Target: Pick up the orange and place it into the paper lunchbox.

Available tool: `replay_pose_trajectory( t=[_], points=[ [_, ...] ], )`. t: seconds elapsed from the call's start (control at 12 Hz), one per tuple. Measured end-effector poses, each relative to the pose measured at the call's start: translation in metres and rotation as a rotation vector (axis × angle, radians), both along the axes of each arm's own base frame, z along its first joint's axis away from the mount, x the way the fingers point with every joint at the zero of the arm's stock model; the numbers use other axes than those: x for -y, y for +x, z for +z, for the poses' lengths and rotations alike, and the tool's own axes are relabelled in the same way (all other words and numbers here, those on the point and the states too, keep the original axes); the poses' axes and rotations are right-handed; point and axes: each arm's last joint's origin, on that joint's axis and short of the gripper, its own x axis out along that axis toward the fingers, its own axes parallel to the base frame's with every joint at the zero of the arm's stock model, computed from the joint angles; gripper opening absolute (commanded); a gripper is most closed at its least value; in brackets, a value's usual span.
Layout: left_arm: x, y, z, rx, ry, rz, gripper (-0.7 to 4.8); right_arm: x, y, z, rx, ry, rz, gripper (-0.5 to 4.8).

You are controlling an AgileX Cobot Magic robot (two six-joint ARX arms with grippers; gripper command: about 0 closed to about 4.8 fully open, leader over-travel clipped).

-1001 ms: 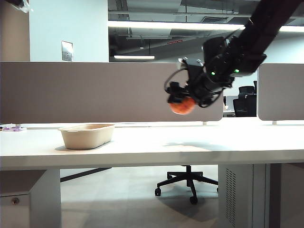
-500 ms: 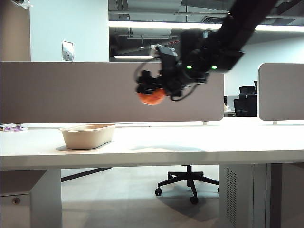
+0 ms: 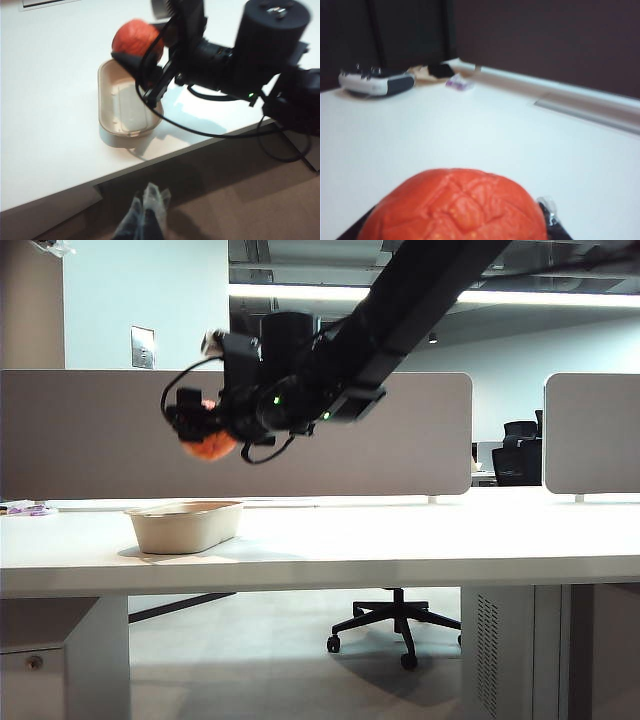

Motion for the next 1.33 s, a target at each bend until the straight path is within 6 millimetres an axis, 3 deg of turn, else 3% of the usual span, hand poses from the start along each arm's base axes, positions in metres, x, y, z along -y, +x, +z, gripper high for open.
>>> replay_pose_trajectory(
  t=[0.08,0.17,0.25,0.33,0.67,0.75,0.92,1.0,1.08,1.17,1.33],
  points=[
    [0.000,0.000,0.000,0.000,0.000,0.000,-0.06,-0.002,0.001,-0.005,-0.013,-0.010,0.002,2.63],
    [0.000,0.000,0.000,0.000,0.000,0.000,-0.06,-0.011,-0.001,-0.031,-0.069,-0.052,0.018,2.64],
    [0.000,0.000,0.000,0.000,0.000,0.000,-0.06,-0.011,-0.001,-0.033,-0.073,-0.055,0.019,2.96],
    [0.000,0.000,0.000,0.000,0.000,0.000,-0.06,-0.011,0.000,-0.039,-0.085,-0.063,0.018,3.96],
    [0.000,0.000,0.000,0.000,0.000,0.000,-0.06,-0.012,0.000,-0.043,-0.104,-0.062,0.037,3.98],
    [0.000,0.000,0.000,0.000,0.000,0.001,-0.06,-0.012,0.001,-0.039,-0.102,-0.060,0.039,2.83],
    [0.000,0.000,0.000,0.001,0.003,0.001,-0.06,-0.004,0.001,-0.002,-0.108,-0.051,0.026,-0.21],
    [0.000,0.000,0.000,0.001,0.003,0.001,-0.06,-0.001,-0.002,0.012,-0.117,-0.057,0.026,-0.05],
    [0.000,0.000,0.000,0.001,0.003,0.001,-0.06,0.008,-0.009,0.040,-0.170,-0.100,0.021,-0.05],
    [0.000,0.000,0.000,0.001,0.003,0.000,-0.06,0.030,-0.029,0.082,-0.315,-0.200,0.007,-0.05],
    [0.000,0.000,0.000,0.001,0.003,0.000,-0.06,0.039,-0.034,0.092,-0.350,-0.237,0.000,-0.05]
  ],
)
